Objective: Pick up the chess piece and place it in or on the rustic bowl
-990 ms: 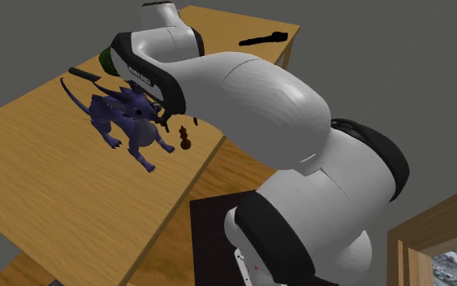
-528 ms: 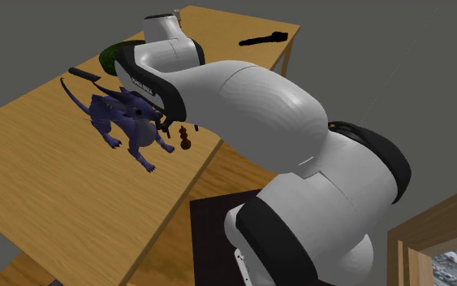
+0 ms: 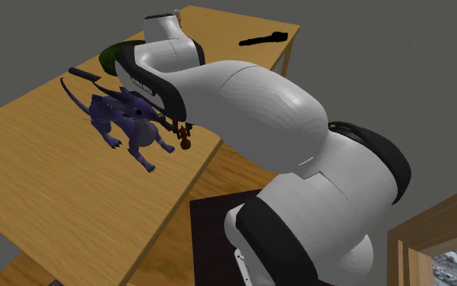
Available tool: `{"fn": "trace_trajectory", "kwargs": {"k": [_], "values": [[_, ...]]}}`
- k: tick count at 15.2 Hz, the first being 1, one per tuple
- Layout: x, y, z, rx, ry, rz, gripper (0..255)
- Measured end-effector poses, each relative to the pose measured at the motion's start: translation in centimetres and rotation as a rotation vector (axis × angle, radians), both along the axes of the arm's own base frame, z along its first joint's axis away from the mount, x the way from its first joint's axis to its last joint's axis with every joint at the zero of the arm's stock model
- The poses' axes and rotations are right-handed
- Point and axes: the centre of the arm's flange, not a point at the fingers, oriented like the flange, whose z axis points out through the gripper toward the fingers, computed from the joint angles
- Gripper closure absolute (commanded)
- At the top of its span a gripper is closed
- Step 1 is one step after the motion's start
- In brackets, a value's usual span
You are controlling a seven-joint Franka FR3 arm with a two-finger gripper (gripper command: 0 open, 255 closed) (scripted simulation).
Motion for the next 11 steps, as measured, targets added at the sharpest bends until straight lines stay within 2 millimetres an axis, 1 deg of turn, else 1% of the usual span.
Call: {"fn": "trace_trajectory", "kwargs": {"k": [6, 8, 11], "values": [[0.0, 0.0, 0.0, 0.0, 0.0, 0.0, 255], [0.0, 0.0, 0.6, 0.0, 0.001, 0.0, 255], [0.0, 0.1, 2.0, 0.0, 0.001, 0.001, 255]]}}
